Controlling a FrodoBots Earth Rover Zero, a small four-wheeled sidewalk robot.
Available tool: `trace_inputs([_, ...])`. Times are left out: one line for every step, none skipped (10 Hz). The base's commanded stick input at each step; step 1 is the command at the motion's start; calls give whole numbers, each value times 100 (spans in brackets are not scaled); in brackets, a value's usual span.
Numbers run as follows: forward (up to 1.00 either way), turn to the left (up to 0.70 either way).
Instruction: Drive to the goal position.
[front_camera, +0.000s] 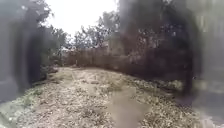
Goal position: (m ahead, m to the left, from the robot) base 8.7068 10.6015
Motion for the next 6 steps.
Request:
trace_inputs([85, 0])
trace_inputs([85, 0])
trace_inputs([85, 33])
trace_inputs([85, 34])
trace_inputs([85, 34])
trace_inputs([85, 34])
